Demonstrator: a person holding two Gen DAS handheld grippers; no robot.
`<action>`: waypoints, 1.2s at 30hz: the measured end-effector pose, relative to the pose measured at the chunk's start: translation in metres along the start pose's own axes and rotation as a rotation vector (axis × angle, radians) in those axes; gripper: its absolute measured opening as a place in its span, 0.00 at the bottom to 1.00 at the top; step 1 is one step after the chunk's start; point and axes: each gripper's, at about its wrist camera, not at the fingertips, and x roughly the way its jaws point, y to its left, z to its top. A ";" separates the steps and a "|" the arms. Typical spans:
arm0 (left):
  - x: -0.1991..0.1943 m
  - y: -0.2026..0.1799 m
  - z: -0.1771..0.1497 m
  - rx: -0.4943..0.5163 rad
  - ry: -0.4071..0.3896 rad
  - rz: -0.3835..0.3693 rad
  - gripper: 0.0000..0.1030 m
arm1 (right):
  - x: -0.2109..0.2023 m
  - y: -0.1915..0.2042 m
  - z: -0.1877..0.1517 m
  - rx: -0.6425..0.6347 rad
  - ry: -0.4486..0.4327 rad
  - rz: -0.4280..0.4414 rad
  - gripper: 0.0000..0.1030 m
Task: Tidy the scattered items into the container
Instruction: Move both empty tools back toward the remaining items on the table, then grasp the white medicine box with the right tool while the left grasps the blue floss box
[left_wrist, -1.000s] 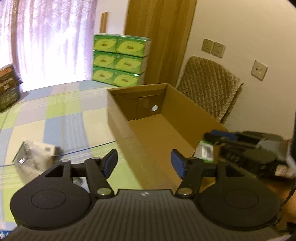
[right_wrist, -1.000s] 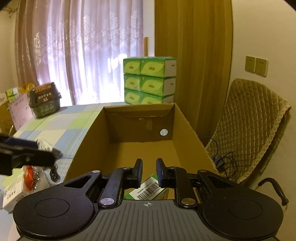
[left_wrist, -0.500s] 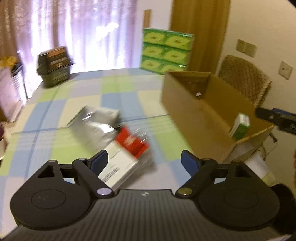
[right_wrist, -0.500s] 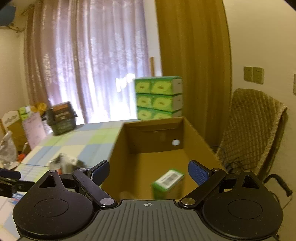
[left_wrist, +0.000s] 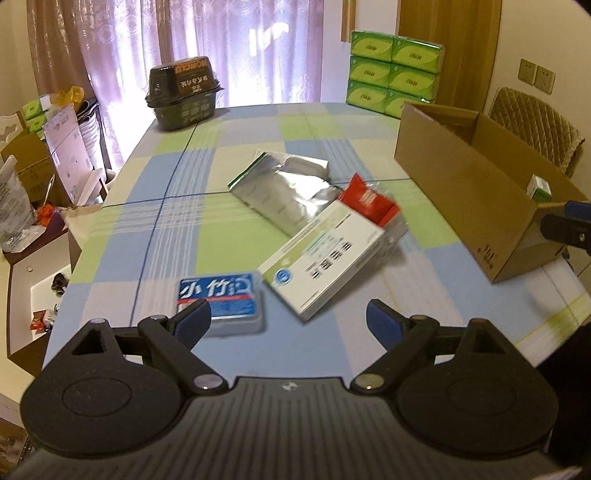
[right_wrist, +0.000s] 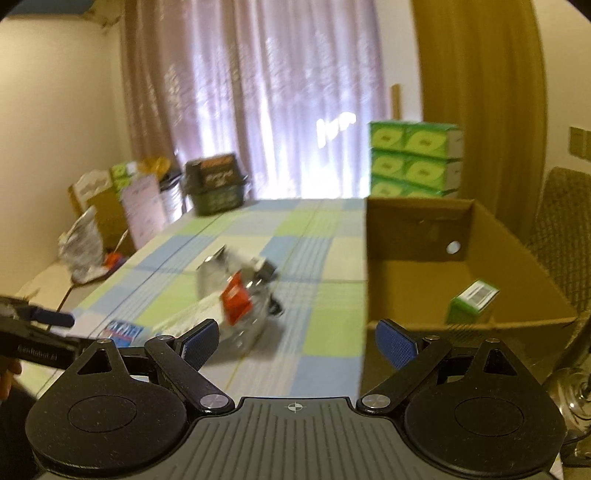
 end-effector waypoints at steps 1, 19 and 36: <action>0.000 0.002 -0.001 0.004 0.001 0.003 0.87 | 0.003 0.002 -0.001 -0.005 0.013 0.006 0.94; 0.029 0.035 -0.014 -0.004 0.055 -0.001 0.89 | 0.045 0.036 -0.013 -0.082 0.135 0.087 0.94; 0.081 0.051 -0.006 0.015 0.096 0.039 0.89 | 0.090 0.049 -0.020 -0.083 0.221 0.115 0.94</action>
